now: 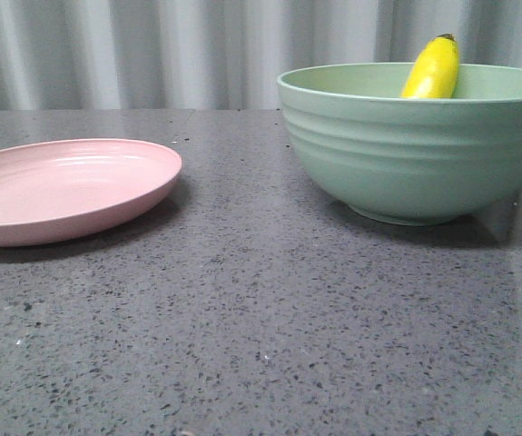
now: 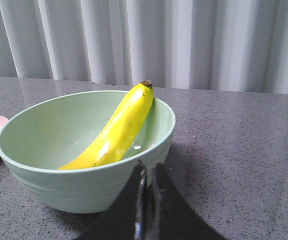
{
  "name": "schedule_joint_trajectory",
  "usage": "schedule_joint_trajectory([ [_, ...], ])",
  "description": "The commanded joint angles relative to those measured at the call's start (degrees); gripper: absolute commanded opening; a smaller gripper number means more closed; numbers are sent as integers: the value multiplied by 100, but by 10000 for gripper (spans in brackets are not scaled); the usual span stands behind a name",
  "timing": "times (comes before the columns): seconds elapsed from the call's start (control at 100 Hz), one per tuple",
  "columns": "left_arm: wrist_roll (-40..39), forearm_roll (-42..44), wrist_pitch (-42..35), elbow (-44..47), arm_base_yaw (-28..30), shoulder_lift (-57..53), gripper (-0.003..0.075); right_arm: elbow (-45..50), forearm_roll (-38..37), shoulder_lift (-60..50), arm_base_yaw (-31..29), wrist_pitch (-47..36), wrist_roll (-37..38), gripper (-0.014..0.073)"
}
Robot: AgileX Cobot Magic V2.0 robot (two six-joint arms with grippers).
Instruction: Transfer banana from pink plate to green bowl
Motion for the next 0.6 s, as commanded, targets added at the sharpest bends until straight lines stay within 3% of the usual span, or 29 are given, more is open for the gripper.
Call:
schedule_joint_trajectory([
  [0.0,-48,8,-343,63,16,-167,-20,-157,-38,35,2,-487,-71,-64],
  [0.38,-48,8,-343,63,16,-167,-20,-157,-38,35,2,-487,-71,-64],
  [0.5,-48,8,-343,63,16,-167,-20,-97,-710,35,-145,-608,-71,-64],
  [0.59,-48,8,-343,63,16,-167,-20,148,-760,23,-371,-1145,-71,-64],
])
